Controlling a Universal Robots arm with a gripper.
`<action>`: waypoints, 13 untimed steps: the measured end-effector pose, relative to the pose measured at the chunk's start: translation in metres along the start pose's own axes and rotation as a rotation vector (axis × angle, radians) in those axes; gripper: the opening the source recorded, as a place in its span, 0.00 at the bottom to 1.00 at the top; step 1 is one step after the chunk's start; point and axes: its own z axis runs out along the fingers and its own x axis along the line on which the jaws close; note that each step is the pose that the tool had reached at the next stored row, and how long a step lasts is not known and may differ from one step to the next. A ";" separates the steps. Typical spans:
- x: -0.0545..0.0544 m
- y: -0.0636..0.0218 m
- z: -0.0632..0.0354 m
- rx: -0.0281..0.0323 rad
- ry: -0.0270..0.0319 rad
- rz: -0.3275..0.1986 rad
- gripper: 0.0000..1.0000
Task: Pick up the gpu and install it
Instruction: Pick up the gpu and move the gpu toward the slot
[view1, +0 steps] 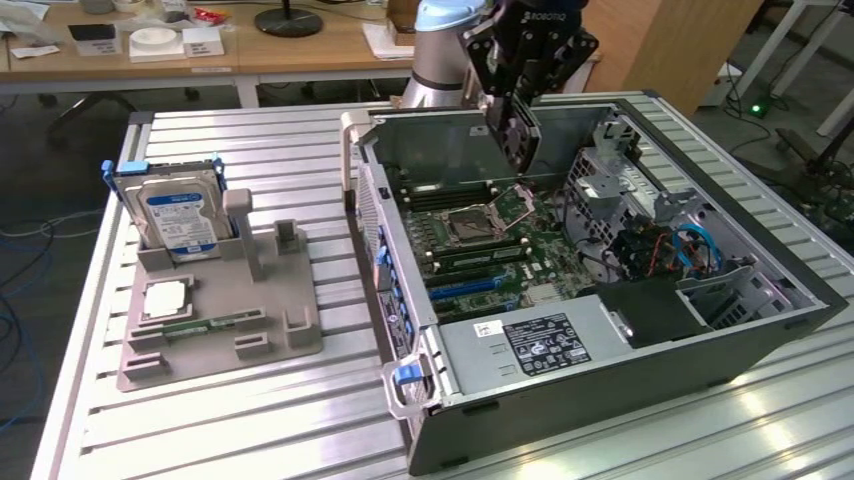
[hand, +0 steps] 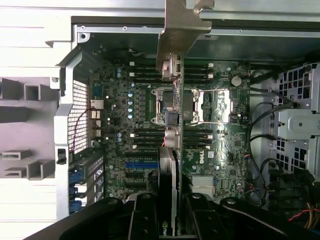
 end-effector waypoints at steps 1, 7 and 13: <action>-0.001 0.0000 0.0001 0.0000 0.0000 0.000 0.27; -0.008 0.0001 0.0002 0.0000 0.0000 0.000 0.27; -0.016 0.0002 0.0004 0.0000 0.0000 0.000 0.27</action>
